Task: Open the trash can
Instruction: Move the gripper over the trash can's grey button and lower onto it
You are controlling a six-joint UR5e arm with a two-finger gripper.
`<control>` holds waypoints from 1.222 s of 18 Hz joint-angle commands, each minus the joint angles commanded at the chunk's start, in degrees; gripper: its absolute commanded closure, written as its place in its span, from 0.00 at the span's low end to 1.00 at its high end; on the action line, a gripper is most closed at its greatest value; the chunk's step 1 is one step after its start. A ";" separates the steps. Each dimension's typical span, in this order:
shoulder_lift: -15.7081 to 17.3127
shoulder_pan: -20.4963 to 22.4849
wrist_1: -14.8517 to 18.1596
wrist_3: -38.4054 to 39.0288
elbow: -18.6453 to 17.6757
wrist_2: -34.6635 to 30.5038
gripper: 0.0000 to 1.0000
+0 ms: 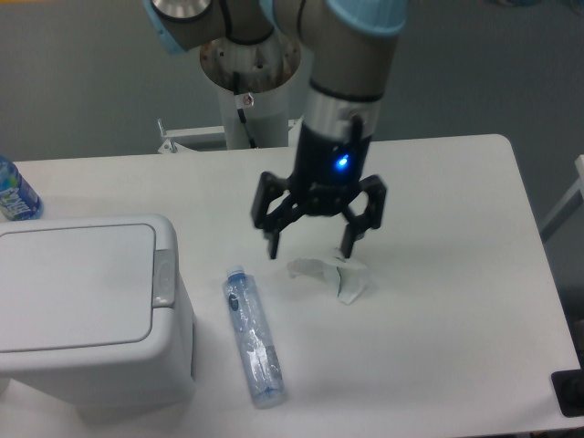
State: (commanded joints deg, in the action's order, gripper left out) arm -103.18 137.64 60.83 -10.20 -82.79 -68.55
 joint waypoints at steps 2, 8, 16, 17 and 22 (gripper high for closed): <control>0.00 -0.44 -0.62 0.09 0.00 0.26 0.00; 0.35 -2.64 -0.53 0.27 -0.44 -0.09 0.00; 0.09 -5.45 -0.62 1.85 -0.61 -0.18 0.00; 0.09 -5.54 -0.62 1.85 -0.62 -0.18 0.00; 0.00 -6.33 -0.62 1.85 -0.70 -0.18 0.00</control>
State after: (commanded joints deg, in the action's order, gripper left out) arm -103.18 131.31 60.21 -8.35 -83.50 -68.73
